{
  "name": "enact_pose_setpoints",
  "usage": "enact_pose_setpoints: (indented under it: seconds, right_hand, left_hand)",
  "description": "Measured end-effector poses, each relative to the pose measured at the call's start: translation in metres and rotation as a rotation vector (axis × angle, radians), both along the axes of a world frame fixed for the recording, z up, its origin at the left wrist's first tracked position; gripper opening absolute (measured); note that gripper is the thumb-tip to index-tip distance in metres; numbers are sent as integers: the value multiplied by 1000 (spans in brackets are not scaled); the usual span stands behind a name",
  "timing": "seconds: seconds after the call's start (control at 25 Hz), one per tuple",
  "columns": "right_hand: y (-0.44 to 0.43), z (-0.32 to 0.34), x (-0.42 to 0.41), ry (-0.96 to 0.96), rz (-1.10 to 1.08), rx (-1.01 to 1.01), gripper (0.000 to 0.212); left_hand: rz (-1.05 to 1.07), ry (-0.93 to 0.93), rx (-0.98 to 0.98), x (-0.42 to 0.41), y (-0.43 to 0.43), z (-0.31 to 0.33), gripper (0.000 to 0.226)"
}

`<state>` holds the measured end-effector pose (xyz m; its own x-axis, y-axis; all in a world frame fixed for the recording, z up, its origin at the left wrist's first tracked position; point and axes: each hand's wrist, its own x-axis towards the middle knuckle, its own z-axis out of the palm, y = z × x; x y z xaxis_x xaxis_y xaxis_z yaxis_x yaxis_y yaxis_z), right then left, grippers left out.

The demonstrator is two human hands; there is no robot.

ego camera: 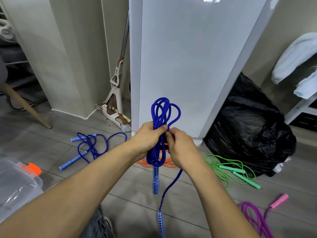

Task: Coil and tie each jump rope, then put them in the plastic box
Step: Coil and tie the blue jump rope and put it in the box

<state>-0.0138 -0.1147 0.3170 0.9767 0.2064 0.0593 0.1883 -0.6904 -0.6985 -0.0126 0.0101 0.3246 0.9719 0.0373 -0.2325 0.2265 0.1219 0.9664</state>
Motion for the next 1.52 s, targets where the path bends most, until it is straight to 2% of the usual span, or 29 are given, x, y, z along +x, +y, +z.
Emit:
enact_pose_setpoints:
  seconds: [0.12, 0.24, 0.28, 0.36, 0.44, 0.52, 0.64, 0.8, 0.96, 1.08, 1.28, 1.36, 1.44, 1.52]
  right_hand:
    - [-3, -2, -1, 15, 86, -51, 23]
    - [-4, 2, -2, 4, 129, -30, 23]
    - [-4, 4, -2, -2, 129, -14, 25]
    - [-5, 7, -1, 30, 134, 11, 32]
    - [-8, 8, -3, 149, 181, 44, 35]
    - [-10, 8, -5, 294, 268, 51, 35]
    - [-14, 7, -7, 426, 368, 3, 32]
    - [-38, 5, 1, 475, 269, -114, 28]
    - [-51, 7, 11, 176, 50, -175, 25]
    - [-43, 11, 7, 35, 69, -81, 23]
    - [-26, 11, 1, -55, 106, -19, 18]
    - [-23, 10, 1, -89, 96, -9, 18]
    - [-23, 10, 0, -101, 80, 0, 18]
    - [-24, 10, 0, -116, 41, 9, 19]
  left_hand:
    - [-18, 31, -7, -4, 0, 0, 14]
    - [27, -27, 69, 1, 2, -2, 16]
    - [84, -50, 20, 6, 4, -1, 16]
    - [215, -58, -228, 17, 11, 2, 18]
    - [315, -53, -431, 27, 25, 6, 19]
    - [363, -32, -469, 32, 38, 4, 19]
    - [402, -38, -357, 36, 48, 1, 19]
    - [413, -137, -160, 39, 59, 4, 20]
    - [243, -168, 137, 36, 59, 4, 8]
    - [81, -188, 317, 31, 53, 0, 8]
    - [-153, -195, 295, 15, 29, -4, 9]
    - [-236, -214, 370, 11, 22, -5, 8]
    - [-270, -215, 420, 9, 17, -5, 8]
    - [-299, -165, 374, 8, 17, -1, 10]
